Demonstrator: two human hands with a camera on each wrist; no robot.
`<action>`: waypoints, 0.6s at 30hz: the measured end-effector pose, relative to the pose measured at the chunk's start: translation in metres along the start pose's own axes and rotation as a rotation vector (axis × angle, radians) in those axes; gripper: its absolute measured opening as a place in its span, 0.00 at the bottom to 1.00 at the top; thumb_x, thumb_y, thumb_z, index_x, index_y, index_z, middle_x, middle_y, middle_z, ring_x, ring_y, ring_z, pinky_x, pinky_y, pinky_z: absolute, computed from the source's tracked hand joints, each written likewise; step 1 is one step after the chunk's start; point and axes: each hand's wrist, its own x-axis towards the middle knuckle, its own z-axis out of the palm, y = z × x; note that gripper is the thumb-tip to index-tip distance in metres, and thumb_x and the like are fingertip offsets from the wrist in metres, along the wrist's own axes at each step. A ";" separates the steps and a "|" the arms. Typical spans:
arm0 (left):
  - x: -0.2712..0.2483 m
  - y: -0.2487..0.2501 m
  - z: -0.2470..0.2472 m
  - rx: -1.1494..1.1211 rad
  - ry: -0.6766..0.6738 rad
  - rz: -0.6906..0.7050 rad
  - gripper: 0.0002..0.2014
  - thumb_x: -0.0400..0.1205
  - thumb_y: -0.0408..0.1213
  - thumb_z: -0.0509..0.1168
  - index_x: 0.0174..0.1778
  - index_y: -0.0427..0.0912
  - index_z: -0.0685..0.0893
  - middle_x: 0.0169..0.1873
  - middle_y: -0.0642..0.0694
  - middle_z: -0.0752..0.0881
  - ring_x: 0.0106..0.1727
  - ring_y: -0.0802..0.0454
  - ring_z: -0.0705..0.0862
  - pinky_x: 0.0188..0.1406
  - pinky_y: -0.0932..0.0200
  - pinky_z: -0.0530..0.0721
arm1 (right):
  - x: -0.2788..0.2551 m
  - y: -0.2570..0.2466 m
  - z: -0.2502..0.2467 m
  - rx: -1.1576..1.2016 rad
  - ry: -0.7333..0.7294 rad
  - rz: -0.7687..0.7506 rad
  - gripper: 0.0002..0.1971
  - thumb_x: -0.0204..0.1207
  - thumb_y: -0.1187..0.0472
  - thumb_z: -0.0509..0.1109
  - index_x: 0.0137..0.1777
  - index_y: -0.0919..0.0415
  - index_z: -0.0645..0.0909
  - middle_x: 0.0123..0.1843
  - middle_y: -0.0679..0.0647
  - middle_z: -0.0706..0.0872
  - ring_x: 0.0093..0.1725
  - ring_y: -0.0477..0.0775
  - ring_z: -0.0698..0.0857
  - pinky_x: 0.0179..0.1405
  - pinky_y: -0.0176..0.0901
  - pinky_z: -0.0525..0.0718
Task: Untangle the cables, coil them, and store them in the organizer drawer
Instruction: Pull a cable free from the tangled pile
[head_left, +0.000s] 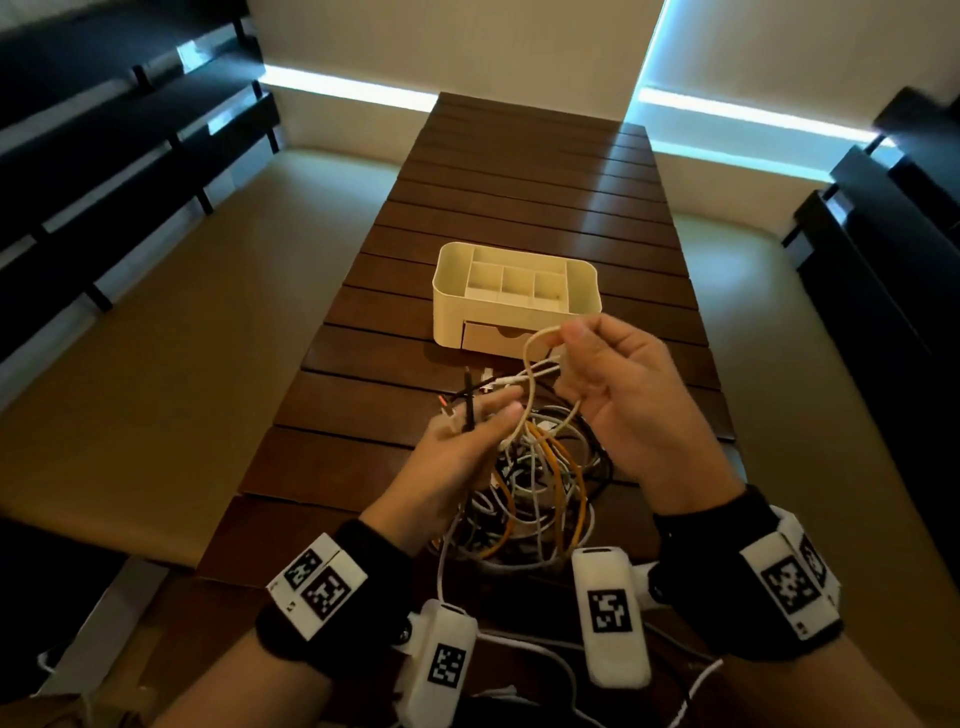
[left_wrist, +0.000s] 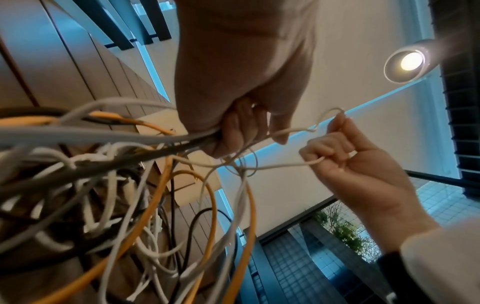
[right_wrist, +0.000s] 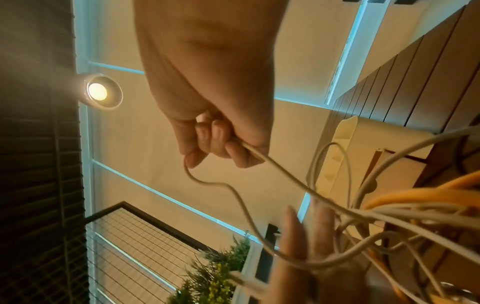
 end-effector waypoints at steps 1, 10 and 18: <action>0.000 0.001 0.003 0.060 -0.025 -0.002 0.14 0.82 0.39 0.64 0.63 0.47 0.82 0.27 0.48 0.87 0.27 0.55 0.85 0.27 0.59 0.83 | -0.001 -0.004 -0.001 0.023 0.001 -0.021 0.10 0.79 0.65 0.58 0.44 0.69 0.77 0.23 0.45 0.82 0.22 0.39 0.70 0.24 0.28 0.72; 0.018 0.000 0.005 0.084 0.072 -0.074 0.13 0.85 0.38 0.61 0.65 0.49 0.72 0.32 0.44 0.87 0.31 0.58 0.83 0.23 0.66 0.73 | -0.001 -0.029 -0.016 0.308 -0.075 -0.269 0.12 0.77 0.58 0.59 0.41 0.59 0.83 0.23 0.45 0.70 0.25 0.43 0.66 0.28 0.34 0.71; 0.040 -0.002 0.006 0.244 0.109 0.054 0.21 0.79 0.33 0.70 0.62 0.62 0.78 0.60 0.55 0.85 0.63 0.57 0.82 0.68 0.48 0.78 | -0.009 -0.047 -0.030 0.289 -0.108 -0.385 0.09 0.74 0.54 0.67 0.41 0.58 0.84 0.24 0.43 0.72 0.25 0.42 0.67 0.28 0.34 0.68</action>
